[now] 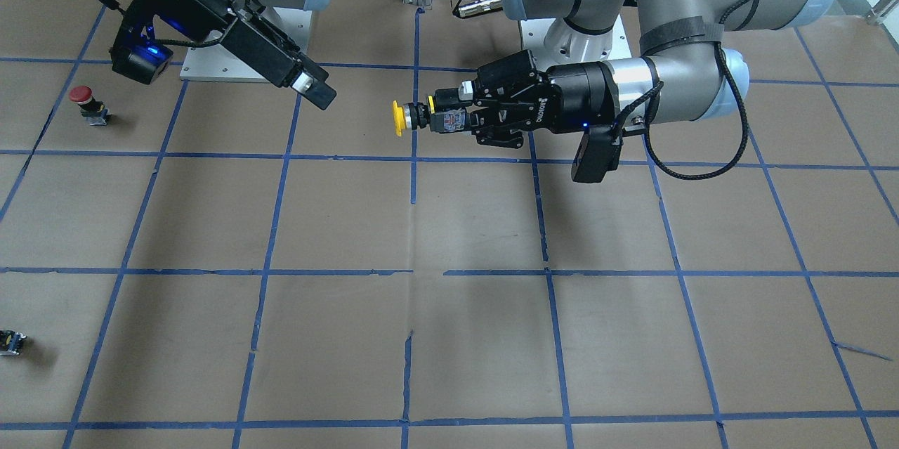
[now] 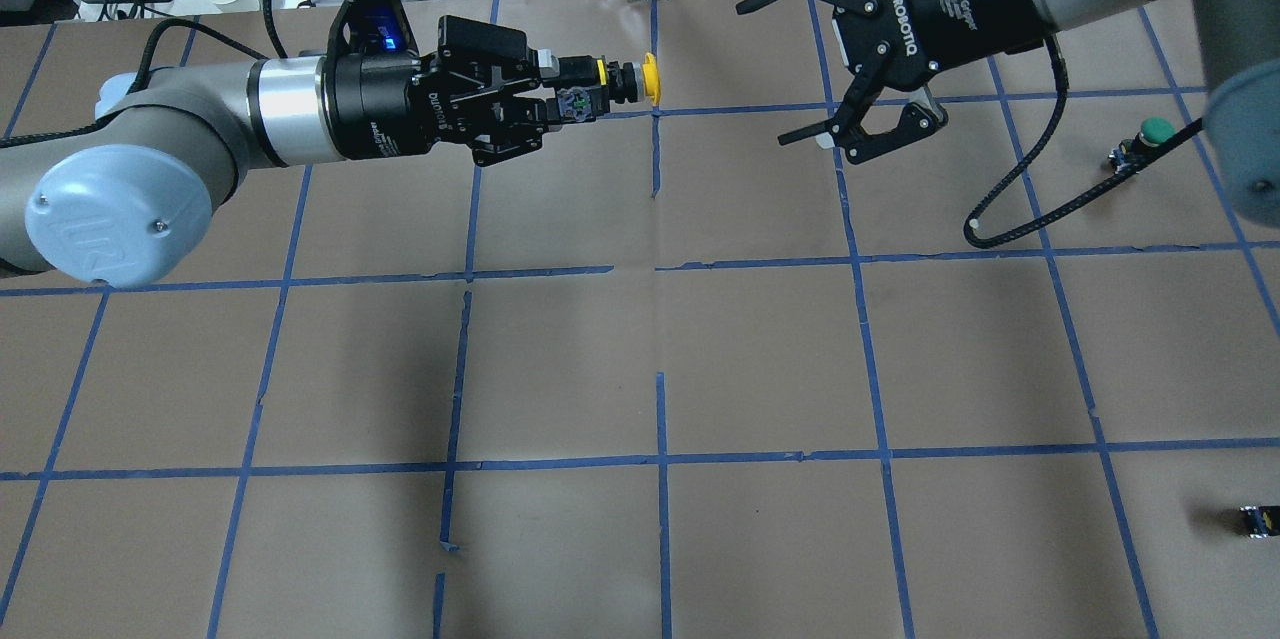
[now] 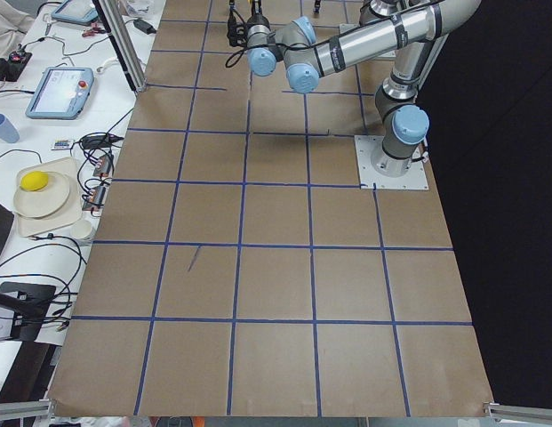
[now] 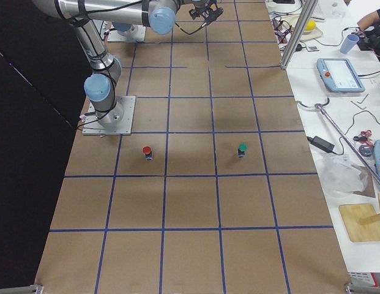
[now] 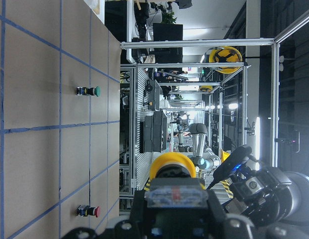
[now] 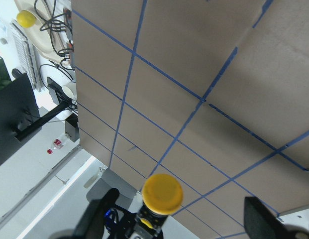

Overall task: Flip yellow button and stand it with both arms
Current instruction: 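Bring the open right gripper to the yellow cap held by the left gripper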

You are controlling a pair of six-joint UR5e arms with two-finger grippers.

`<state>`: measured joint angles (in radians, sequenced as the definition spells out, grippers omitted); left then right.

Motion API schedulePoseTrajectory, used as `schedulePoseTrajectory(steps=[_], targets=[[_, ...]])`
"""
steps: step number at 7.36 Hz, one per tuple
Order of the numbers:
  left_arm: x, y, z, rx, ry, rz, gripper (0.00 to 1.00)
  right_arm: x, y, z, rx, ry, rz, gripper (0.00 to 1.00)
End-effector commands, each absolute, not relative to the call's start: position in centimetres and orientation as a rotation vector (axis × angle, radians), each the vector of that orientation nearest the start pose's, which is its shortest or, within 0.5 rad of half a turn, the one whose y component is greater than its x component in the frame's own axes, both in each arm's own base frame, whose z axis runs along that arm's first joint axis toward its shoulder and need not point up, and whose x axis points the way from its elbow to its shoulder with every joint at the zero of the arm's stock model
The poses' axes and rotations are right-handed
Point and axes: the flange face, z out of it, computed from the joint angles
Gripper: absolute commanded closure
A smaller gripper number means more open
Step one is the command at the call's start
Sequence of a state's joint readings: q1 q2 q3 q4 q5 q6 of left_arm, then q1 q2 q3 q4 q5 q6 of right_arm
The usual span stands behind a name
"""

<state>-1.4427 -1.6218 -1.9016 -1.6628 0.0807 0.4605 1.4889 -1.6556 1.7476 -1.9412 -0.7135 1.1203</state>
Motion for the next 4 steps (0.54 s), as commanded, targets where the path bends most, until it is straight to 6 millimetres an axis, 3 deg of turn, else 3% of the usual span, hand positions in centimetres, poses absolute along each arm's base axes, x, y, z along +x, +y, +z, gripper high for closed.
schedulePoseTrajectory(steps=[1, 2, 4], targets=[[-17.9, -49.1, 39.7, 0.102, -1.619, 0.037, 0.99, 18.2, -48.7, 51.1, 1.178, 1.917, 0.237, 0.00], [-18.0, -49.1, 39.6, 0.099, -1.619, 0.034, 0.99, 19.7, -48.0, 50.3, 1.186, 1.924, 0.282, 0.00], [-18.1, -49.0, 39.6, 0.098, -1.620, 0.033, 0.99, 20.2, -47.6, 49.6, 1.188, 1.930, 0.302, 0.00]])
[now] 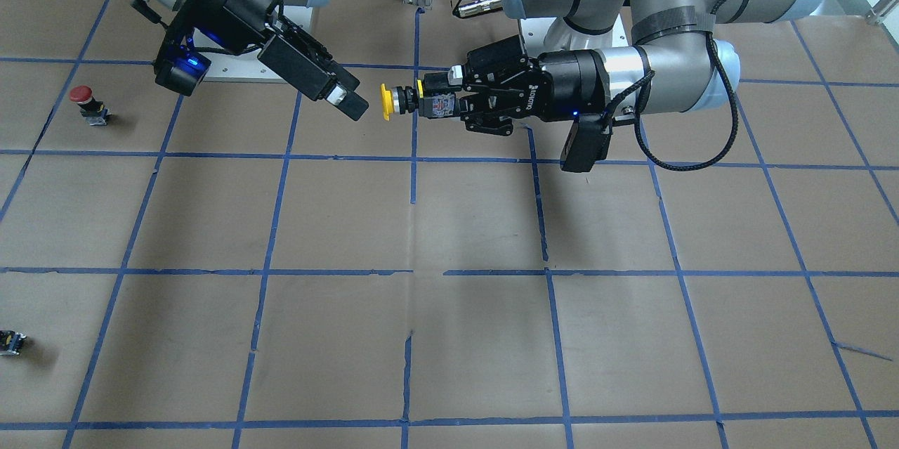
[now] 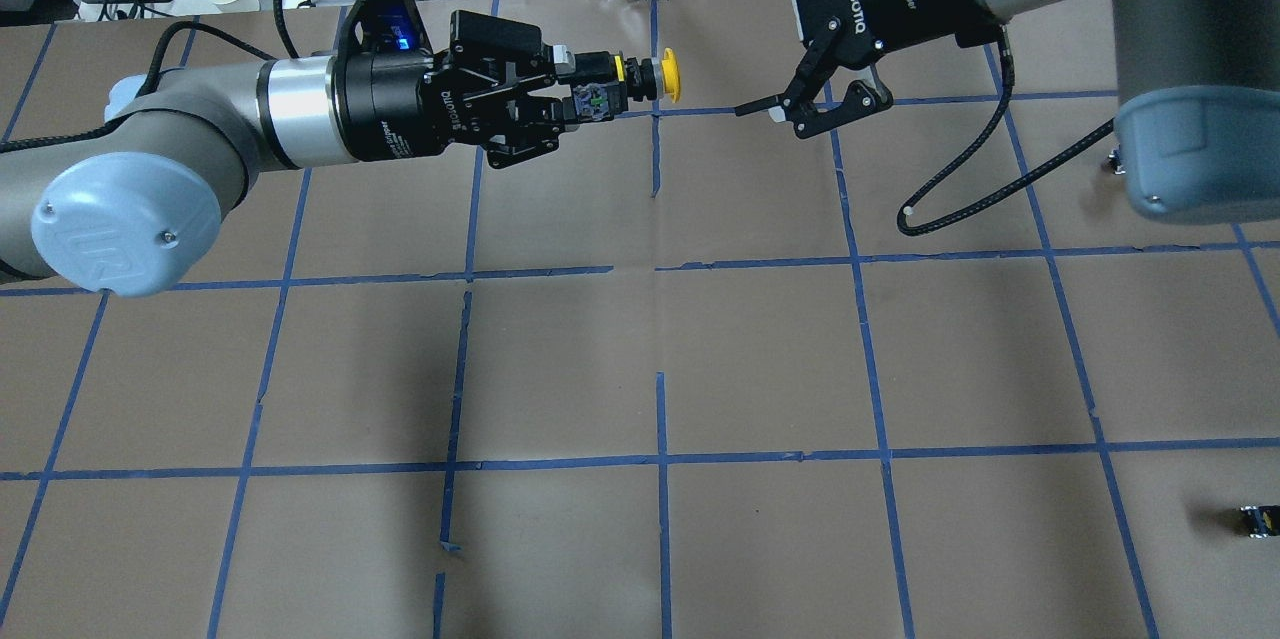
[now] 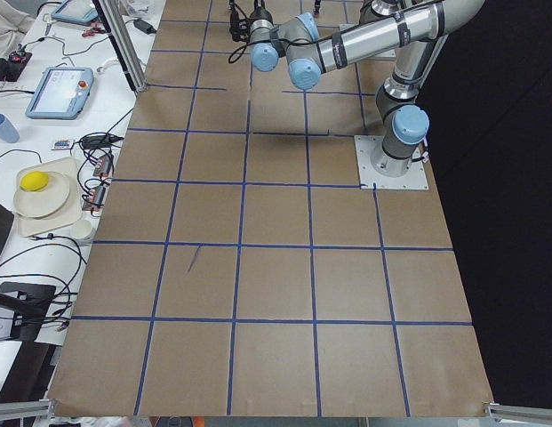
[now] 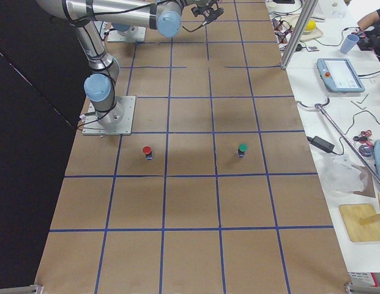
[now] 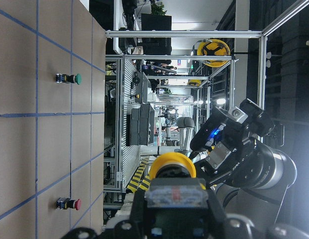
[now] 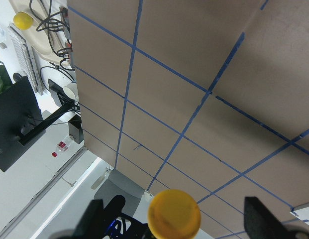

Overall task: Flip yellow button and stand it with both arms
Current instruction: 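Bring the open right gripper to the yellow cap held by the left gripper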

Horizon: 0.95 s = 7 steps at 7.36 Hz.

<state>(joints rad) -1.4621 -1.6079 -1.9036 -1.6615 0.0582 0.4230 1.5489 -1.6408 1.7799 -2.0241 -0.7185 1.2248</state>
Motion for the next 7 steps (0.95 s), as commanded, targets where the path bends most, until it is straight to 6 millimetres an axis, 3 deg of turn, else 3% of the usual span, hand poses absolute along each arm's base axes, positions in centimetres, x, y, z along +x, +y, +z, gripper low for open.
schedulePoseTrajectory(steps=[1, 5, 7], targets=[[-18.1, -49.1, 39.5, 0.100, -1.620, 0.030, 0.99, 20.3, -47.5, 49.6, 1.188, 1.929, 0.304, 0.01], [-18.1, -49.3, 39.3, 0.104, -1.618, 0.027, 0.99, 21.6, -46.8, 48.0, 1.172, 1.949, 0.348, 0.02], [-18.1, -49.4, 39.4, 0.104, -1.618, 0.027, 0.99, 21.8, -46.9, 48.3, 1.145, 1.930, 0.359, 0.02]])
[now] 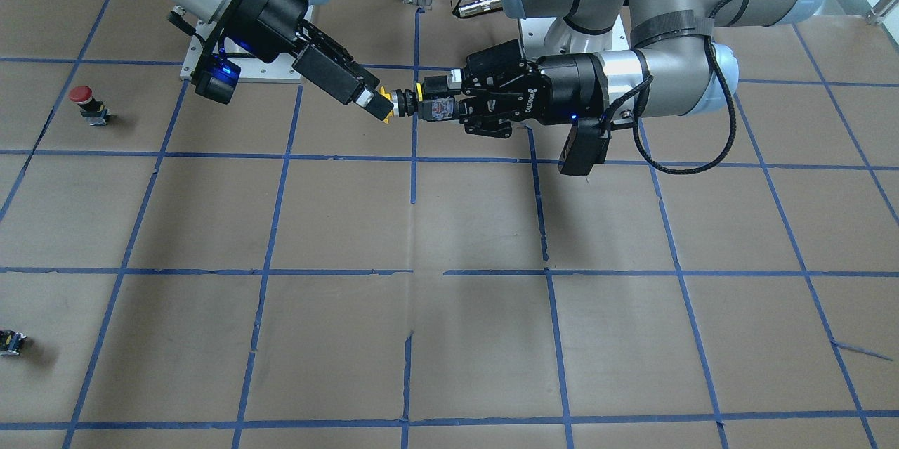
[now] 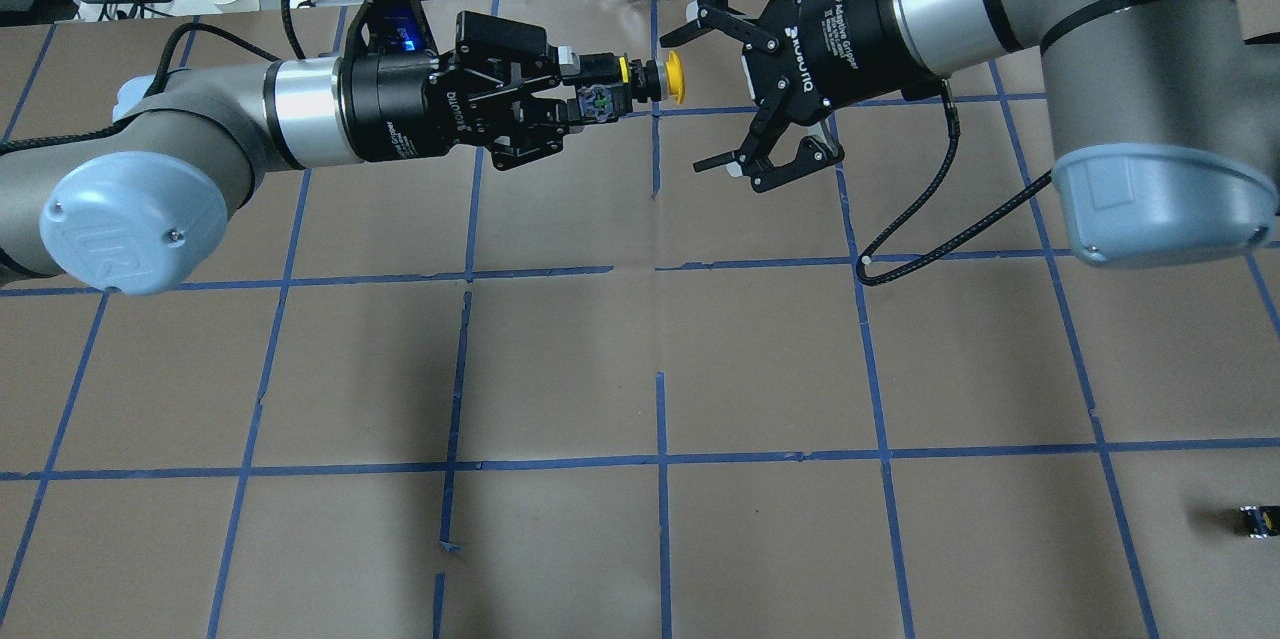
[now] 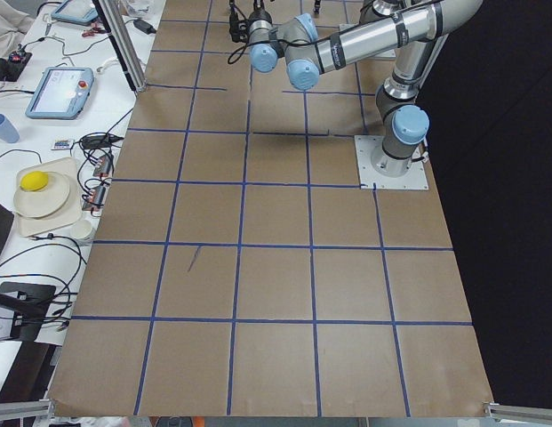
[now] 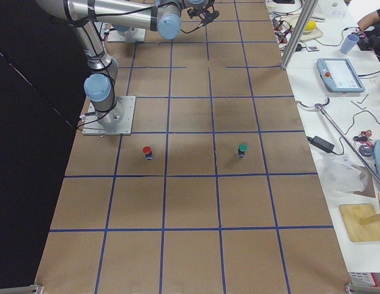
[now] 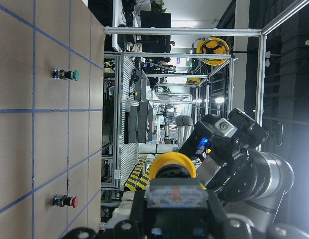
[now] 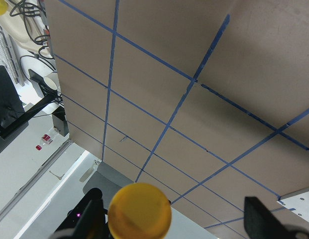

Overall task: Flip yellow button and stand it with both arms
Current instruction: 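Bring the open right gripper to the yellow cap held by the left gripper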

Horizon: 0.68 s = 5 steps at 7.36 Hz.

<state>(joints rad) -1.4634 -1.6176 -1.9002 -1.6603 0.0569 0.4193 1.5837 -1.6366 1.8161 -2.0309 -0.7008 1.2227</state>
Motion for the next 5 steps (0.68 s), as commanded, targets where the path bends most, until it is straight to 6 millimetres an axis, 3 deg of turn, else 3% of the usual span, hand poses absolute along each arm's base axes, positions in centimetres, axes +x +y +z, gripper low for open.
schedulePoseTrajectory(steps=[1, 2, 5], targets=[[-18.09, -49.38, 39.47, 0.103, -1.617, 0.029, 0.99, 21.81, -46.92, 48.46, 1.136, 1.927, 0.350, 0.02], [-18.08, -49.46, 39.50, 0.104, -1.616, 0.030, 0.99, 21.82, -46.97, 48.42, 1.134, 1.927, 0.350, 0.02], [-18.08, -49.48, 39.55, 0.113, -1.616, 0.020, 0.99, 21.91, -46.97, 49.00, 1.117, 1.917, 0.350, 0.22]])
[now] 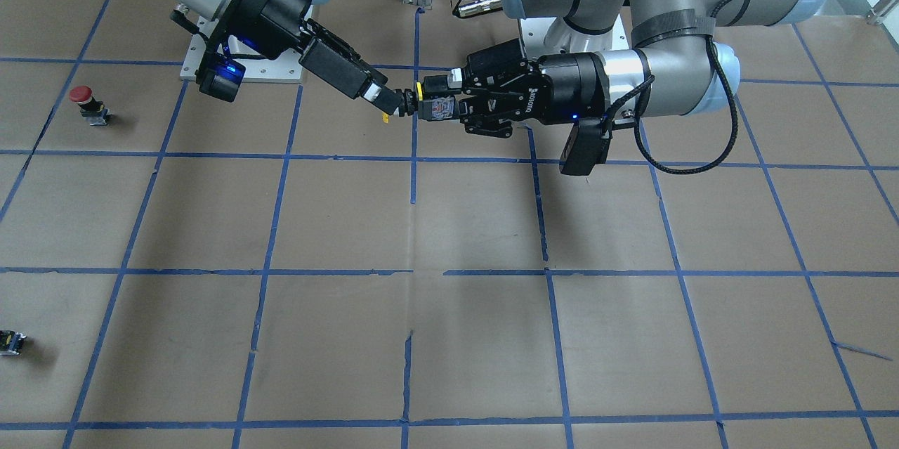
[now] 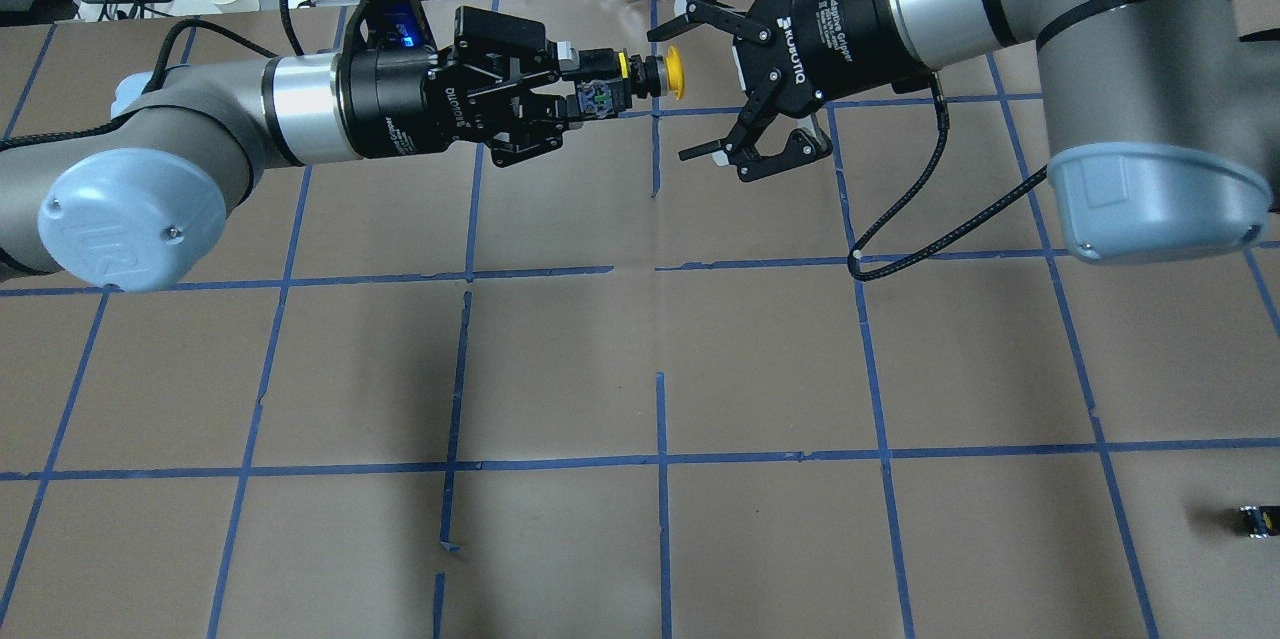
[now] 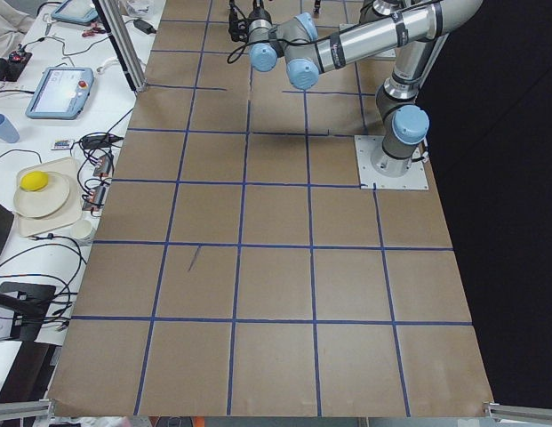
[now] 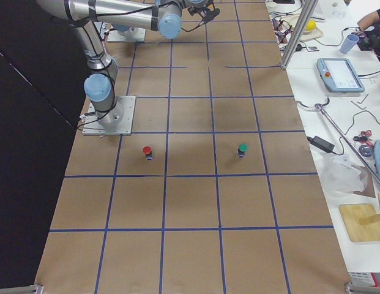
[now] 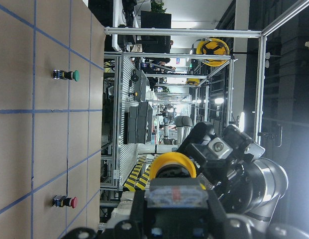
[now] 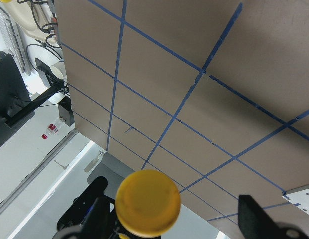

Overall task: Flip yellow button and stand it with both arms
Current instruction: 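Bring the open right gripper to the yellow cap held by the left gripper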

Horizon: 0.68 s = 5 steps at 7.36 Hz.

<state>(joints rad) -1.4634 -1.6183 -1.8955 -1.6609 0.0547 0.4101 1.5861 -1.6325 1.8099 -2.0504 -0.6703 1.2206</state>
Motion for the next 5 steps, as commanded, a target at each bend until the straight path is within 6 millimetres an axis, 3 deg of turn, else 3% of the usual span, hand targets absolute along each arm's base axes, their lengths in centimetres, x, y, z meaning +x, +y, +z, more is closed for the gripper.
schedulePoseTrajectory(steps=[1, 3, 4, 5], targets=[[-18.08, -49.48, 39.40, 0.114, -1.618, 0.018, 0.99, 22.05, -46.90, 49.20, 1.102, 1.891, 0.376, 0.32], [-18.09, -49.39, 39.33, 0.115, -1.617, 0.017, 0.99, 22.05, -46.91, 48.91, 1.096, 1.895, 0.375, 0.51], [-18.09, -49.36, 39.26, 0.115, -1.617, 0.016, 0.99, 22.04, -46.92, 48.92, 1.096, 1.896, 0.373, 0.69], [-18.09, -49.36, 39.26, 0.117, -1.617, 0.015, 0.99, 21.97, -46.95, 48.94, 1.097, 1.895, 0.370, 0.77]])
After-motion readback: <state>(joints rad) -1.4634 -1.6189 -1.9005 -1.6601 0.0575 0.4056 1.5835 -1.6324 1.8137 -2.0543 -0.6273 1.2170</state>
